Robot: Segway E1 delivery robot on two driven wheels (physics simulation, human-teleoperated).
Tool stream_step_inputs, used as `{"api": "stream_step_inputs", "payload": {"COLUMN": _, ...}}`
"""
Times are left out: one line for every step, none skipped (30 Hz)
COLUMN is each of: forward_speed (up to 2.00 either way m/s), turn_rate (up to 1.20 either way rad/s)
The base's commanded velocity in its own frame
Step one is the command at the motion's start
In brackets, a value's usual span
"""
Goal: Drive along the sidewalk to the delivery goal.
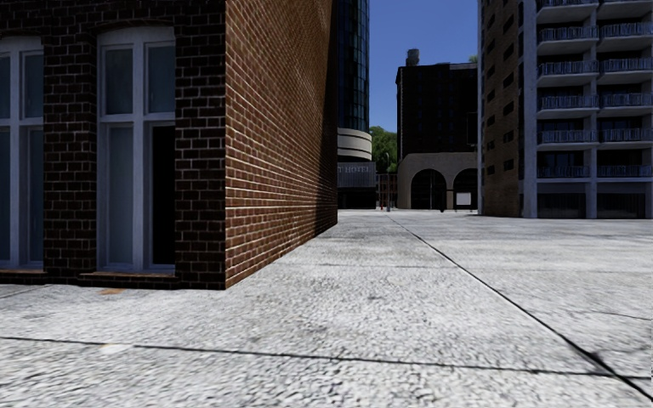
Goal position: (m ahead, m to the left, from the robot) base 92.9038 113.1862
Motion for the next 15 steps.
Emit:
{"api": "stream_step_inputs", "payload": {"forward_speed": 2.00, "turn_rate": 0.00}}
{"api": "stream_step_inputs", "payload": {"forward_speed": 2.00, "turn_rate": 0.00}}
{"api": "stream_step_inputs", "payload": {"forward_speed": 2.00, "turn_rate": 0.00}}
{"api": "stream_step_inputs", "payload": {"forward_speed": 2.00, "turn_rate": 0.00}}
{"api": "stream_step_inputs", "payload": {"forward_speed": 2.00, "turn_rate": -0.03}}
{"api": "stream_step_inputs", "payload": {"forward_speed": 2.00, "turn_rate": -0.03}}
{"api": "stream_step_inputs", "payload": {"forward_speed": 2.00, "turn_rate": -0.20}}
{"api": "stream_step_inputs", "payload": {"forward_speed": 2.00, "turn_rate": -0.29}}
{"api": "stream_step_inputs", "payload": {"forward_speed": 2.00, "turn_rate": -0.34}}
{"api": "stream_step_inputs", "payload": {"forward_speed": 2.00, "turn_rate": -0.34}}
{"api": "stream_step_inputs", "payload": {"forward_speed": 2.00, "turn_rate": -0.43}}
{"api": "stream_step_inputs", "payload": {"forward_speed": 2.00, "turn_rate": -0.45}}
{"api": "stream_step_inputs", "payload": {"forward_speed": 2.00, "turn_rate": -0.45}}
{"api": "stream_step_inputs", "payload": {"forward_speed": 2.00, "turn_rate": -0.45}}
{"api": "stream_step_inputs", "payload": {"forward_speed": 2.00, "turn_rate": -0.45}}
